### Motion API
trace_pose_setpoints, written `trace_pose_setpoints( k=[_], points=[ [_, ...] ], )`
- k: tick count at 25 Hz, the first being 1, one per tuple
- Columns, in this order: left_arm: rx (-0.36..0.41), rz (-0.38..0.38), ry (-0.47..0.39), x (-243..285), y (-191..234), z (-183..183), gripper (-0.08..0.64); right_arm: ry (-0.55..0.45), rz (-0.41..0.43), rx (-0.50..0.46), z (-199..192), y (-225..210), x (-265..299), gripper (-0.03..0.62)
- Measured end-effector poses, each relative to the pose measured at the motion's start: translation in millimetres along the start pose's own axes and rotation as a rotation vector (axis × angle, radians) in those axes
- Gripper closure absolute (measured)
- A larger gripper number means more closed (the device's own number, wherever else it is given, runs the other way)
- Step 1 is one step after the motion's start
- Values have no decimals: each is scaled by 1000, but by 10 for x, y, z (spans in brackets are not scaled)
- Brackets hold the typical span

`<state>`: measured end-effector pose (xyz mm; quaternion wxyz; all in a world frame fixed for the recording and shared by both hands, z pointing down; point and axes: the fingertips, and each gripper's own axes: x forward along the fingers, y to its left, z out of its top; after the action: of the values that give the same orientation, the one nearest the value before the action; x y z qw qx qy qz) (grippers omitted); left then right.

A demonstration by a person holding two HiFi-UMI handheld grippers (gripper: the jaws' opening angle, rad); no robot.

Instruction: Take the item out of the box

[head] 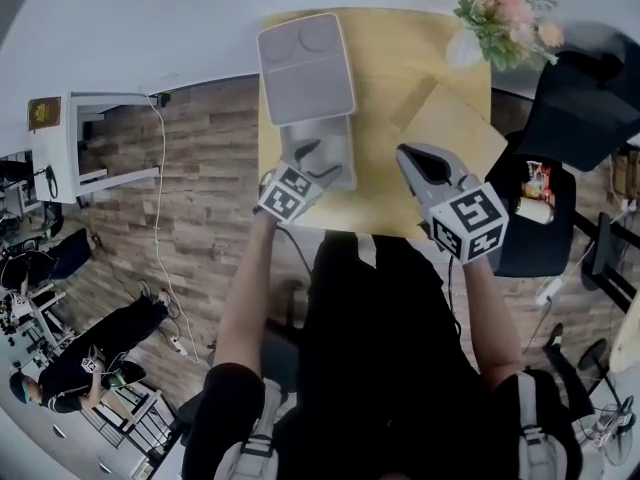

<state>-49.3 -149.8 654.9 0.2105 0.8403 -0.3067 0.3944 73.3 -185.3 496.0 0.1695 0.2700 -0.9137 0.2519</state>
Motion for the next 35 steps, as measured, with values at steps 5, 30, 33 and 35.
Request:
trace_pose_setpoints(
  k=[5, 30, 33, 35],
  points=[
    [121, -8, 106, 151, -14, -99, 257, 28, 24, 19, -124, 29, 30, 589],
    [632, -152, 221, 472, -4, -269, 184, 16, -168, 84, -129, 426, 26, 589],
    [652, -171, 223, 477, -25, -300, 186, 2, -197, 99, -139, 461, 15, 589],
    [662, -179, 222, 478, -39, -319, 186, -5, -215, 106, -144, 473, 0, 589]
  ],
)
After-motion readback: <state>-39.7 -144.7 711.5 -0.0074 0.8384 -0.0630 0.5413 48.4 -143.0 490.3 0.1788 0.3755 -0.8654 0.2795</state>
